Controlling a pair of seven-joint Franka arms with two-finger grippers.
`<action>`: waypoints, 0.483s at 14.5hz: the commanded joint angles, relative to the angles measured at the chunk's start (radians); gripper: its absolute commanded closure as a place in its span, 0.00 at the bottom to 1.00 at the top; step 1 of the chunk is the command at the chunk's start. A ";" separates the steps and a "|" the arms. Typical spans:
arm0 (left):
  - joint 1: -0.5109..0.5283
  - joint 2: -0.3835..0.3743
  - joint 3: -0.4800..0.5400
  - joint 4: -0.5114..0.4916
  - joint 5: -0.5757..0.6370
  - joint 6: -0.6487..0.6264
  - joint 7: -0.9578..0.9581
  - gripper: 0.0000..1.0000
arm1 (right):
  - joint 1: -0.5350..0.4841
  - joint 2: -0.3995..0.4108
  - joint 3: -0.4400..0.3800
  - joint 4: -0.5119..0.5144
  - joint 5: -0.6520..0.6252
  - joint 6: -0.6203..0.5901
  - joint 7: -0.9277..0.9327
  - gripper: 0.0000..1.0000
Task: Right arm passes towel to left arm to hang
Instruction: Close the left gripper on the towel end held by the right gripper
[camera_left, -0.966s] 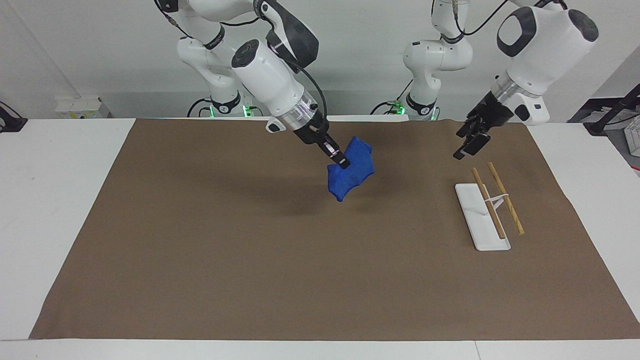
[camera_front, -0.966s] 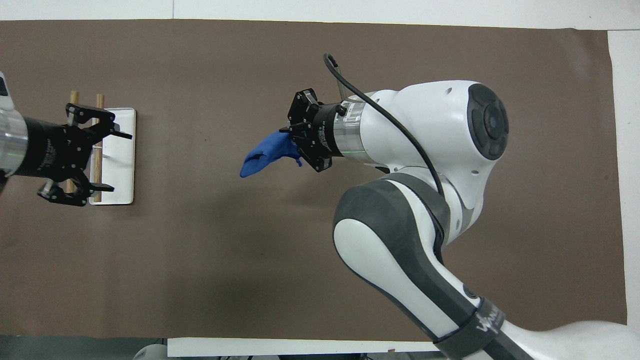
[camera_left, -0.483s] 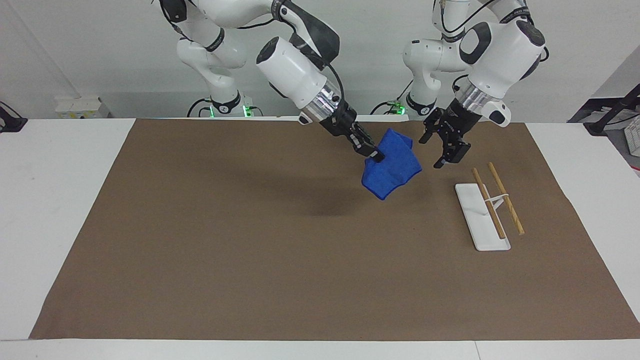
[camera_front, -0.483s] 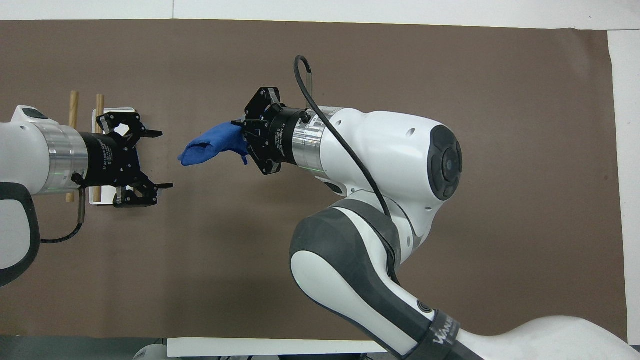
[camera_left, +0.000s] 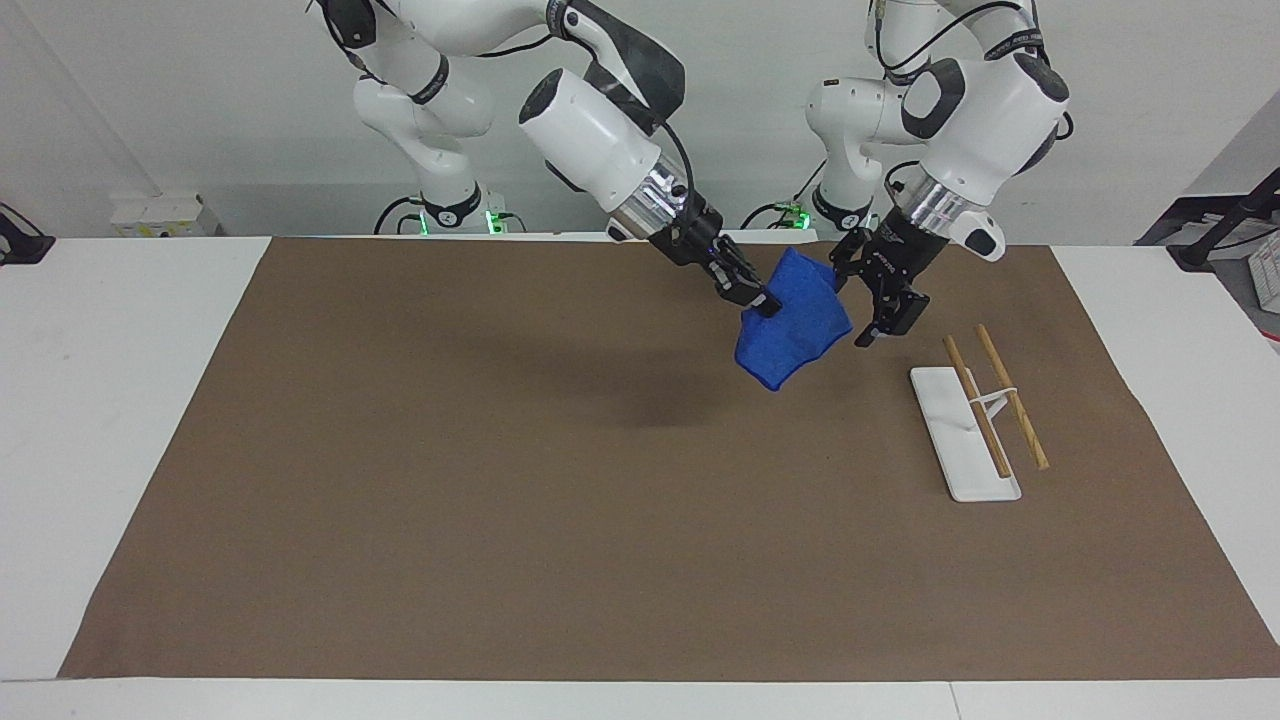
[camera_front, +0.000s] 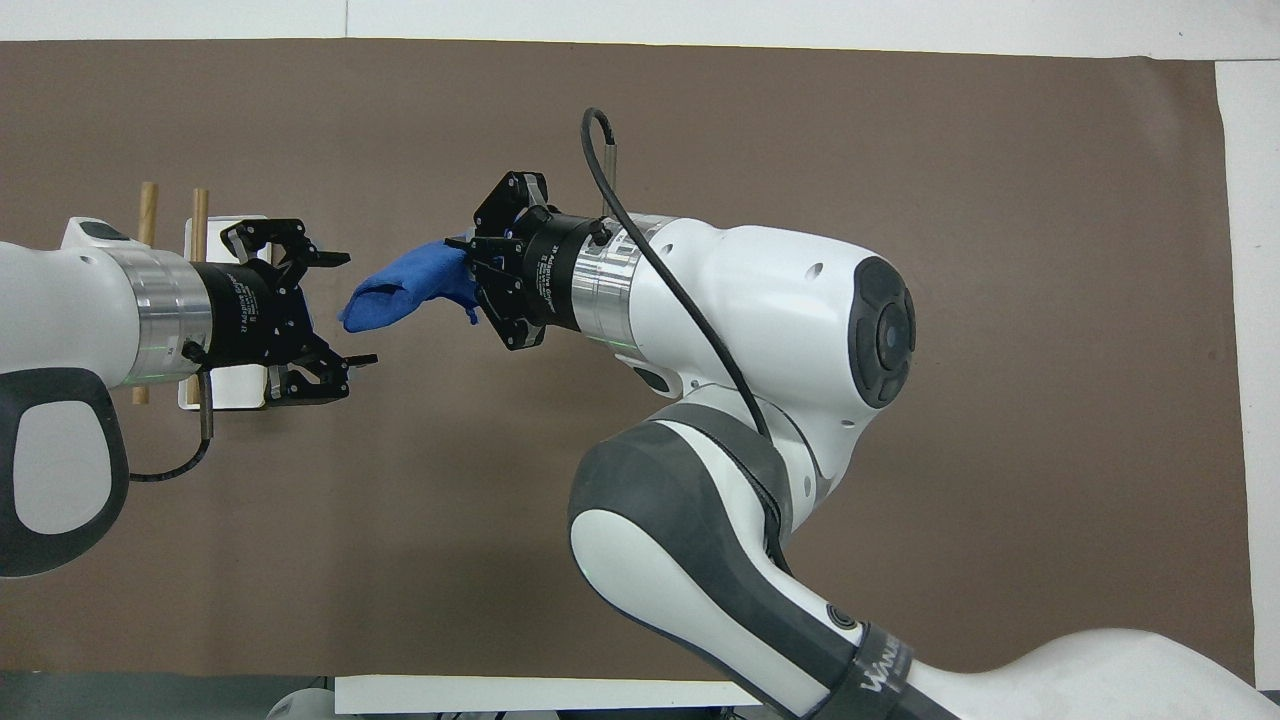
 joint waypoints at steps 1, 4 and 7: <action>-0.026 -0.006 0.010 -0.019 -0.024 0.029 -0.011 0.05 | -0.009 0.023 0.027 0.017 0.017 0.016 0.006 1.00; -0.027 -0.001 0.010 -0.021 -0.034 0.038 -0.007 0.47 | -0.009 0.023 0.027 0.017 0.016 0.015 0.005 1.00; -0.021 -0.001 0.012 -0.021 -0.034 0.037 -0.003 0.85 | -0.009 0.023 0.027 0.017 0.016 0.013 0.003 1.00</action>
